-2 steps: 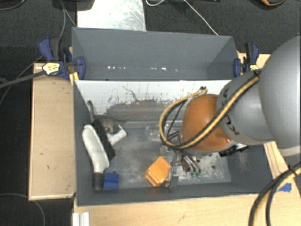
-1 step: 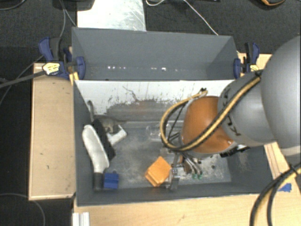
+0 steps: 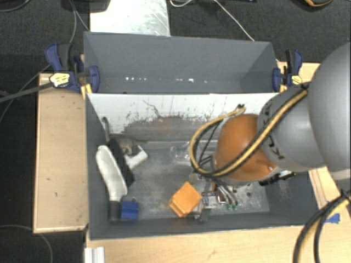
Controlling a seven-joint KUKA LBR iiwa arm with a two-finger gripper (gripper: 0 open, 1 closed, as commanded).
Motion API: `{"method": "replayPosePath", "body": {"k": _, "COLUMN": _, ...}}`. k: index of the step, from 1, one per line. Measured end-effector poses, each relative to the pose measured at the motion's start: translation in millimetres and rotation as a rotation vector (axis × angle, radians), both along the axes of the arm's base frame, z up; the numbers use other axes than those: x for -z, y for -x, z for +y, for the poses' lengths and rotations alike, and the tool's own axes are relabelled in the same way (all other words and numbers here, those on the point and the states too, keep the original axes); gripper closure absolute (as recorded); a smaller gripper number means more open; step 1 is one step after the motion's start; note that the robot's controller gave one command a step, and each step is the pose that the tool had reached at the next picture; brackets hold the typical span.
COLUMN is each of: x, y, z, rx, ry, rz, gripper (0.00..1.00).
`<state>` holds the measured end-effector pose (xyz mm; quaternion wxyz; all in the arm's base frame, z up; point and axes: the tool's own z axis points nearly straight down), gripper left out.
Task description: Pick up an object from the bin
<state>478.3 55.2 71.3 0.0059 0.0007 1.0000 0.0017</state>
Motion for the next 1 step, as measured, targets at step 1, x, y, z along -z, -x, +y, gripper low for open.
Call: {"method": "replayPosePath", "body": {"k": 1, "x": 0.5, "y": -1.3, "z": -10.4, "rx": 0.007, "ry": 0.001, "rz": 0.000, "gripper": 0.00}}
